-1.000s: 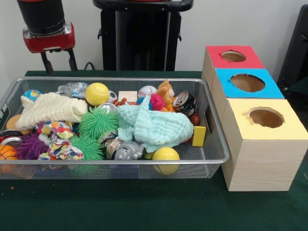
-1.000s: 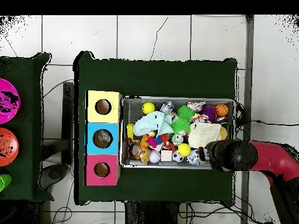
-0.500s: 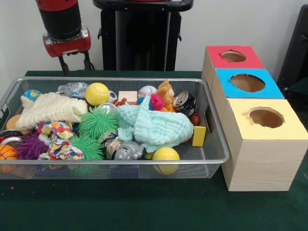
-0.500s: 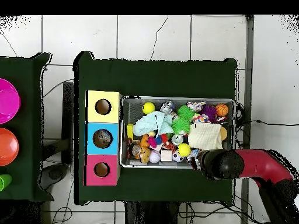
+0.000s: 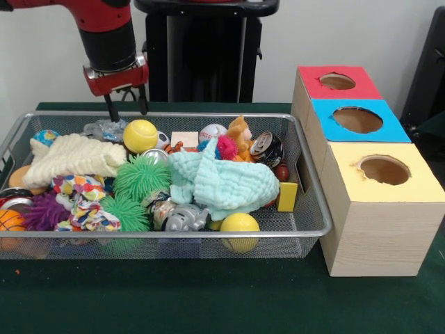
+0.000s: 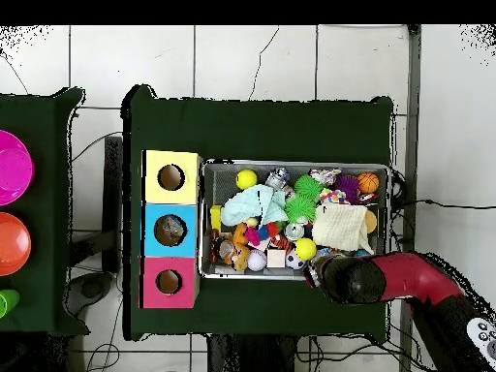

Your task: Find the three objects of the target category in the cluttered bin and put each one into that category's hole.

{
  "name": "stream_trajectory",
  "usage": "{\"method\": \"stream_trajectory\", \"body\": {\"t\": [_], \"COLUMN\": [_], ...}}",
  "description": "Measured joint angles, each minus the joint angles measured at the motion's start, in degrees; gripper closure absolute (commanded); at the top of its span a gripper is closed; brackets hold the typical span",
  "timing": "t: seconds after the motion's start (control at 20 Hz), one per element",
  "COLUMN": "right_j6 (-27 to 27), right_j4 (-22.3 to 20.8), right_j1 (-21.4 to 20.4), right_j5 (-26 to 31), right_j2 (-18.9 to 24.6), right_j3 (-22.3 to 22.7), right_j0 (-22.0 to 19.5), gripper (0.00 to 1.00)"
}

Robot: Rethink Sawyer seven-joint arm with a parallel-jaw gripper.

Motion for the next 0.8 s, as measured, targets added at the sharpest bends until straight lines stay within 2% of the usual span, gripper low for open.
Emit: {"method": "stream_trajectory", "body": {"t": [0.8], "right_j6": [0.00], "right_j4": [-2.82], "right_j1": [0.91], "right_j5": [-0.55], "right_j2": [0.10], "right_j3": [2.02], "right_j0": [-0.27], "gripper": [0.00]}}
